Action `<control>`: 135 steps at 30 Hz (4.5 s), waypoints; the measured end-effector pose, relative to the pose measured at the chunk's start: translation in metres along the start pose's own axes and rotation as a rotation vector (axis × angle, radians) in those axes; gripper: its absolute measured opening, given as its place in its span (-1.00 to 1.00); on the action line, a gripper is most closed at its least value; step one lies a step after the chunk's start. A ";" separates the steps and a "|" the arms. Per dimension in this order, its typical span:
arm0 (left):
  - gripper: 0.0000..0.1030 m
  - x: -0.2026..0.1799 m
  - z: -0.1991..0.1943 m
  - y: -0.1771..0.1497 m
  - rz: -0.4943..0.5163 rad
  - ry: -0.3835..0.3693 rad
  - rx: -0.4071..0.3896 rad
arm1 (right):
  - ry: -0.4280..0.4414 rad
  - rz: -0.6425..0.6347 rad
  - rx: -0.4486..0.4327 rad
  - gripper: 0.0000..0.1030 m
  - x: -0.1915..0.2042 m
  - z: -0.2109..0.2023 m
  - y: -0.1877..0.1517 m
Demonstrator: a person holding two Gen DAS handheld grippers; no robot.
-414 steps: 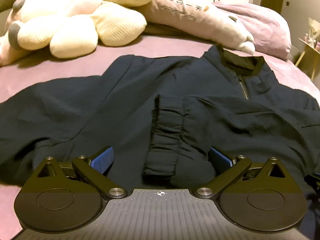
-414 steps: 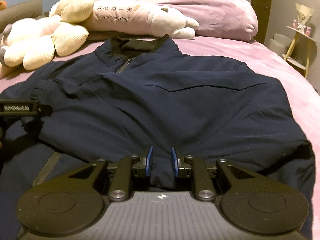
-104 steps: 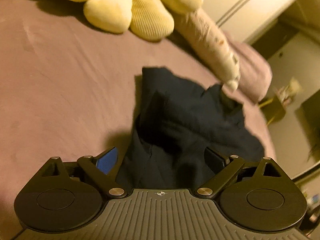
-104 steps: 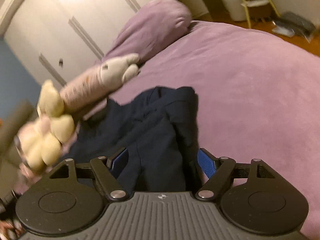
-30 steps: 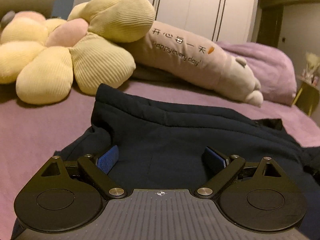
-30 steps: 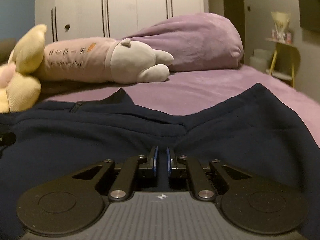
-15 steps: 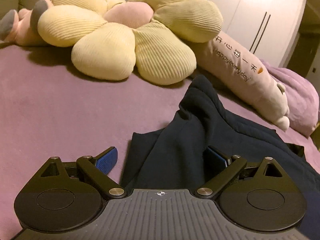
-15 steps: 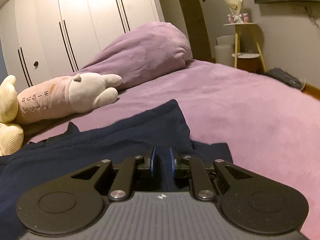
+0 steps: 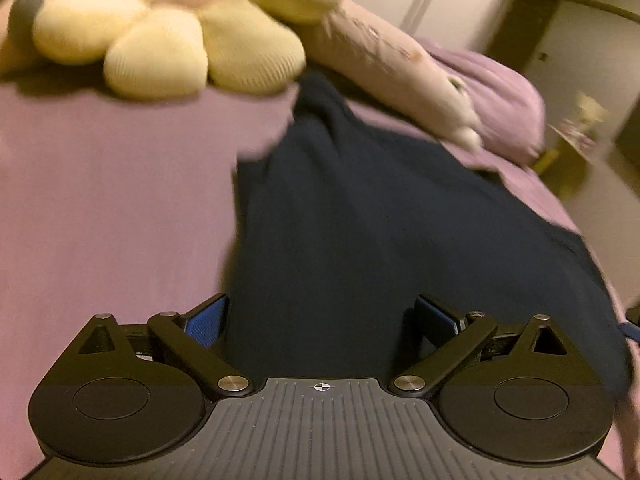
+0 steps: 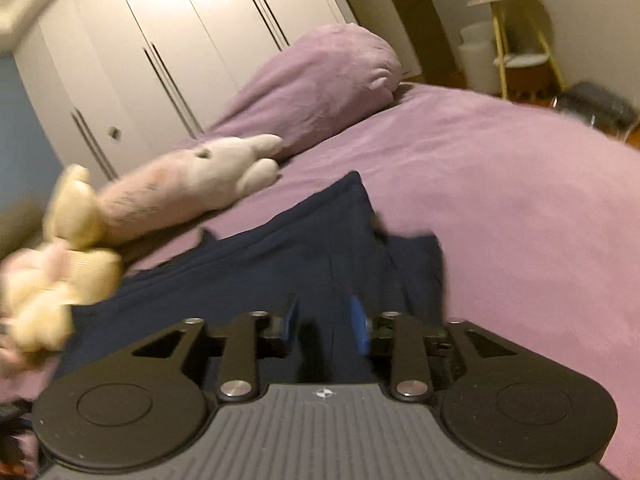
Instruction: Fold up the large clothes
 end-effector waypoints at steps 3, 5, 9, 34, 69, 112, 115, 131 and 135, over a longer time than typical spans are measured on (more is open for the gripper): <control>0.94 0.015 -0.014 -0.020 -0.031 -0.054 0.048 | 0.085 0.051 0.047 0.07 -0.019 -0.054 -0.026; 0.81 0.018 -0.013 -0.022 -0.072 -0.077 0.074 | 0.107 0.084 0.130 0.09 -0.030 -0.065 -0.041; 0.72 0.010 -0.008 -0.017 -0.088 -0.103 0.097 | 0.147 0.126 0.199 0.06 -0.039 -0.064 -0.053; -0.21 -0.008 -0.104 -0.002 -0.028 -0.259 0.070 | 0.499 0.286 0.269 -0.76 -0.010 -0.092 -0.022; 0.92 -0.092 -0.021 -0.034 0.147 0.375 -0.146 | -0.192 -0.573 0.159 -0.56 0.102 0.007 -0.081; 0.84 0.067 -0.167 -0.169 -0.519 -0.219 0.168 | 0.053 -0.307 0.187 -0.22 0.138 -0.179 -0.159; 0.71 0.077 -0.158 -0.171 -0.606 -0.257 0.180 | 0.048 -0.297 0.216 -0.22 0.143 -0.180 -0.159; 0.55 0.084 -0.121 -0.147 -0.668 -0.369 0.193 | -0.051 -0.318 0.288 -0.73 0.161 -0.162 -0.164; 0.38 0.084 -0.111 -0.142 -0.691 -0.374 0.200 | -0.046 -0.322 0.290 -0.74 0.164 -0.154 -0.161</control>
Point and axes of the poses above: each gripper's, at about its wrist camera, not at the fingertips, and z roughly the way its jaws point, x to its left, y to its top, the point moved 3 cm from there along z, roughly the way its jaws point, and after that the axes turned 11 degrees about y, right-handed, at the moved point
